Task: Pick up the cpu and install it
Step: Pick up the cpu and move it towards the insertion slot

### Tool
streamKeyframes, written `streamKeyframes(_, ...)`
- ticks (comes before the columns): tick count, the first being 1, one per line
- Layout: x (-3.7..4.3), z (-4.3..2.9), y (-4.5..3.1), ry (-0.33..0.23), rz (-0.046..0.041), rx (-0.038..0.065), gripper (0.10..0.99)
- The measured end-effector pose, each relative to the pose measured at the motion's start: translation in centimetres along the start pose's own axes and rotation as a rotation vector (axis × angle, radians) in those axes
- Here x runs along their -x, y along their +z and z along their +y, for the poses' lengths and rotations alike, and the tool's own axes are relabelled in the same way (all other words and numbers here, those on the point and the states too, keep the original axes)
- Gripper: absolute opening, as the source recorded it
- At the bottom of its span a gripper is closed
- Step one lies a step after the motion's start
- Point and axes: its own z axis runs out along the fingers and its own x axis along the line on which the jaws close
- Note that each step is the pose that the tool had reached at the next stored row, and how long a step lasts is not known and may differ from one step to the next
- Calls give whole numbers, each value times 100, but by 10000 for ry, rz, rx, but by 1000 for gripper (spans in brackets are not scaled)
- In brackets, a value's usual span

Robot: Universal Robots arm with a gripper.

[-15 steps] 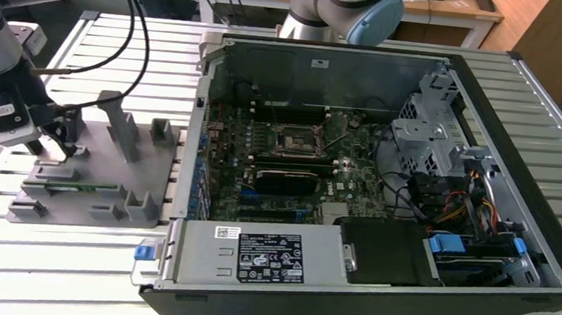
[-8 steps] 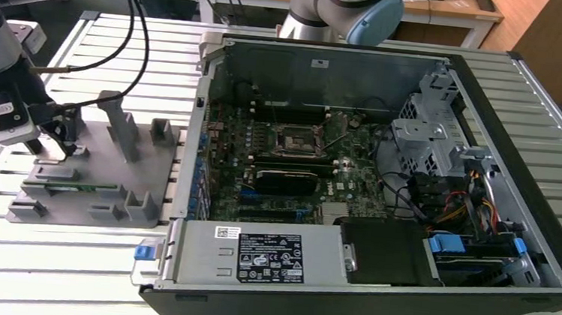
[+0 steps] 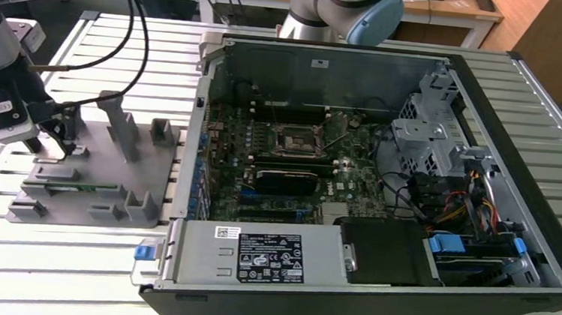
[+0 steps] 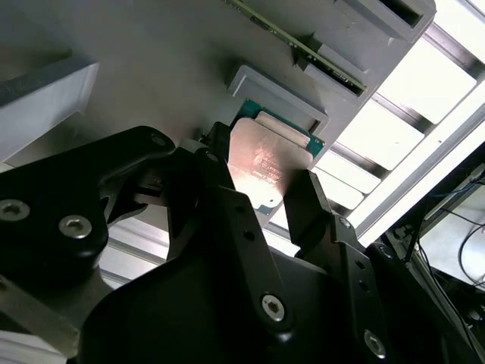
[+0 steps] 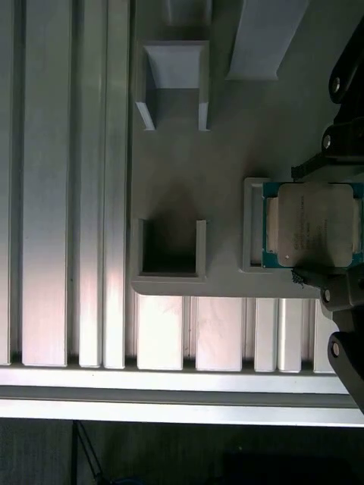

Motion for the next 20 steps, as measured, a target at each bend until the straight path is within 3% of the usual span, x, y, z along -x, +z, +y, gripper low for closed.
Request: streamKeyframes(20, -1, 9, -67, 0, -1, 1, 533)
